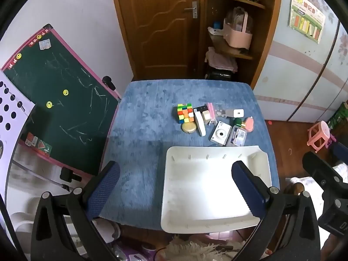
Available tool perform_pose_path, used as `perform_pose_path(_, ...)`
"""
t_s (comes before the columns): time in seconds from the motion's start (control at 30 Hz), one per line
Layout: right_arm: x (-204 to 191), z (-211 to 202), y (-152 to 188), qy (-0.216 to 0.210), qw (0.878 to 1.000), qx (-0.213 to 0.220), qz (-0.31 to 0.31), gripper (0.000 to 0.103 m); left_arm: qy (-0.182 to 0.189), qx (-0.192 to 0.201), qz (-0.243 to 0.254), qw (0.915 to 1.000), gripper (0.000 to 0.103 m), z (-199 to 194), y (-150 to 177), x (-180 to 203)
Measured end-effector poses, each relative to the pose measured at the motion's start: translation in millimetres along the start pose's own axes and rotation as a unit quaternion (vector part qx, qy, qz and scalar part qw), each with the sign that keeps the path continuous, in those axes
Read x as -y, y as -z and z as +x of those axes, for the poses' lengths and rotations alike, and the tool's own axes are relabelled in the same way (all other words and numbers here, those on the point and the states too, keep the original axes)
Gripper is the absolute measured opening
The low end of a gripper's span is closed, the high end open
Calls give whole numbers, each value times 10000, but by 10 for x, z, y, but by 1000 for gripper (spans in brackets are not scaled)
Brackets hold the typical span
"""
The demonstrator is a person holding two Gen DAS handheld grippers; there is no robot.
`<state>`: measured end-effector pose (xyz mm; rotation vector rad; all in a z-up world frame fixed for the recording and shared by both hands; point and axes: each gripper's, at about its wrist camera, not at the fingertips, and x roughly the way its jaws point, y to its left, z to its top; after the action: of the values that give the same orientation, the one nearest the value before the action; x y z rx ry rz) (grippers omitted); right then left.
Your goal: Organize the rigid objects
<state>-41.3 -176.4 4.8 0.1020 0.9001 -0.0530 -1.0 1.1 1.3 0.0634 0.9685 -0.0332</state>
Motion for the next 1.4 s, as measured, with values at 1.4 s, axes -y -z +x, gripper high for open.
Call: perform_pose_path(1.4, 35, 37, -17, -73, 10000, -63, 13, 103, -7, -108, 26, 9999, 102, 23, -46, 80)
